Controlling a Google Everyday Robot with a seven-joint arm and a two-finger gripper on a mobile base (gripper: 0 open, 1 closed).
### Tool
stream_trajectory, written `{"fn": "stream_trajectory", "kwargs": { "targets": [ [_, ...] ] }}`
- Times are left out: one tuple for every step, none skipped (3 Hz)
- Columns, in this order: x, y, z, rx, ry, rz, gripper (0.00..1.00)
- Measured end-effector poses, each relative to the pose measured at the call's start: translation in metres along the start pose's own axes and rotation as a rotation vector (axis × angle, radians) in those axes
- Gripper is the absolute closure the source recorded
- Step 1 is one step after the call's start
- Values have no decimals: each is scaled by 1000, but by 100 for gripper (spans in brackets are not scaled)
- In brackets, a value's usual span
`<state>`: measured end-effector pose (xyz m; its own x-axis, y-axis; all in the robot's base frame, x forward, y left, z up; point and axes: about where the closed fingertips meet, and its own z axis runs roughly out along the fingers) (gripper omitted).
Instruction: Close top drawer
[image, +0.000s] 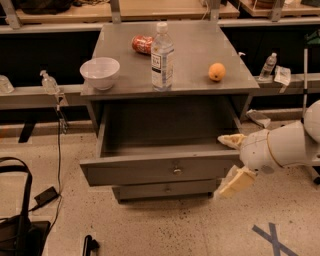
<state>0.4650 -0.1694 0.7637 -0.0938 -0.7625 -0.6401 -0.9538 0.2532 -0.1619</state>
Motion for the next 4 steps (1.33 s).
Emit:
{"fn": "stream_trajectory", "kwargs": {
  "targets": [
    [26,-6,33,11,14,14,39],
    [46,-10,55,23,21,7,63],
    [59,-13,73,56,46,-16,85],
    [71,-21,96,114,54,-45,100]
  ]
}}
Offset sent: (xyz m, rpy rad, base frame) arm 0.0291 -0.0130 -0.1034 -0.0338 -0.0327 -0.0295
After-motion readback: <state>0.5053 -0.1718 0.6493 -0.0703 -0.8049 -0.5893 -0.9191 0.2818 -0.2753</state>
